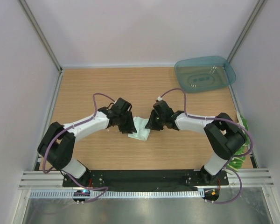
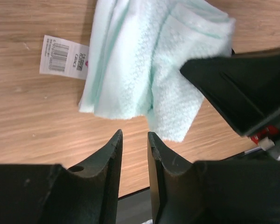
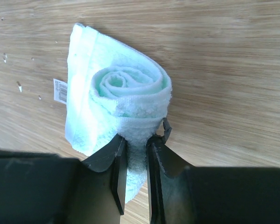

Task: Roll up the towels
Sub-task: Roll the towel

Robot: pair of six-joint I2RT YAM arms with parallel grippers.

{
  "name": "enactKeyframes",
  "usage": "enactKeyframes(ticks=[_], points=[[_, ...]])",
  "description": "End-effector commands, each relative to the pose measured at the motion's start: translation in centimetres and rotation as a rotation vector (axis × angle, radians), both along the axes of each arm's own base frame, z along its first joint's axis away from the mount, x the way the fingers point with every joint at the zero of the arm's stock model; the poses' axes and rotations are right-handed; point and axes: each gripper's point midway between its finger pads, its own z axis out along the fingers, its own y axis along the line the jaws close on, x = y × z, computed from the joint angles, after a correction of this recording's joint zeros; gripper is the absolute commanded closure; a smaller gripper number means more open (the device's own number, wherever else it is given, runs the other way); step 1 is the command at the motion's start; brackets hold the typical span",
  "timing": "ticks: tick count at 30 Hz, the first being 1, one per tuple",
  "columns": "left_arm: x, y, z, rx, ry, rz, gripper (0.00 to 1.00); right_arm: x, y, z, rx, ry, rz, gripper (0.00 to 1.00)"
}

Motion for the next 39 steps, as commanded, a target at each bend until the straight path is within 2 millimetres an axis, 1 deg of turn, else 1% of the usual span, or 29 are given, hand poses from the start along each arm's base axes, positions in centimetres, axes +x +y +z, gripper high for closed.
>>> enactKeyframes(ticks=[1,5,9,11,16,17,19,21,23,29,30,32,34,36,37,38,39], points=[[0.6,2.6,2.0,0.215,-0.179,-0.003,0.72,-0.5,-1.2,-1.2,-0.113,0.035,-0.015,0.96],[0.3,0.9,3.9,0.239,-0.285,-0.068,0.71,-0.5,-0.6,-1.1,-0.121,0.048,-0.006,0.99],[-0.1,-1.4,4.8,0.227,-0.342,-0.135,0.69,-0.7,-0.4,-1.0,-0.128,0.059,-0.004,0.99],[-0.5,-2.5,4.6,0.220,-0.352,-0.161,0.69,-0.7,-0.4,-1.1,-0.129,0.064,-0.006,0.99],[-0.8,-3.8,3.2,0.219,-0.338,-0.199,0.69,-0.7,0.0,-0.9,-0.117,0.068,-0.001,0.99],[-0.9,-4.1,2.6,0.219,-0.331,-0.212,0.68,-0.7,0.1,-0.9,-0.114,0.068,0.002,0.99],[-0.9,-4.5,2.2,0.217,-0.329,-0.222,0.69,-0.7,0.2,-0.8,-0.111,0.069,0.006,0.99],[-1.0,-4.6,1.2,0.233,-0.314,-0.230,0.68,-0.6,0.3,-0.6,-0.111,0.067,0.010,0.99],[-0.8,-4.4,0.3,0.257,-0.305,-0.224,0.69,-0.6,0.4,-0.3,-0.109,0.062,0.015,0.99],[-0.5,-3.0,-1.3,0.322,-0.310,-0.186,0.78,-0.8,0.6,0.1,-0.093,0.065,0.029,0.99],[-0.4,-2.9,-1.5,0.325,-0.309,-0.187,0.81,-0.7,0.7,0.2,-0.089,0.067,0.028,0.99],[-0.6,-2.8,-1.9,0.331,-0.302,-0.189,0.86,-0.9,0.7,0.3,-0.085,0.070,0.034,0.95],[-0.8,-2.7,-2.2,0.328,-0.298,-0.189,0.91,-0.9,0.8,0.5,-0.081,0.067,0.034,0.86],[-1.0,-2.4,-2.6,0.334,-0.289,-0.184,0.98,-0.7,0.9,1.0,-0.073,0.053,0.039,0.74],[-1.1,-2.2,-2.6,0.333,-0.288,-0.179,0.99,-0.7,0.9,1.1,-0.072,0.050,0.039,0.64],[-1.4,-1.8,-3.1,0.341,-0.278,-0.178,0.99,-0.5,0.9,1.3,-0.071,0.045,0.037,0.60],[-1.4,-1.8,-3.1,0.335,-0.280,-0.175,1.00,-0.4,1.1,1.6,-0.065,0.038,0.041,0.56]])
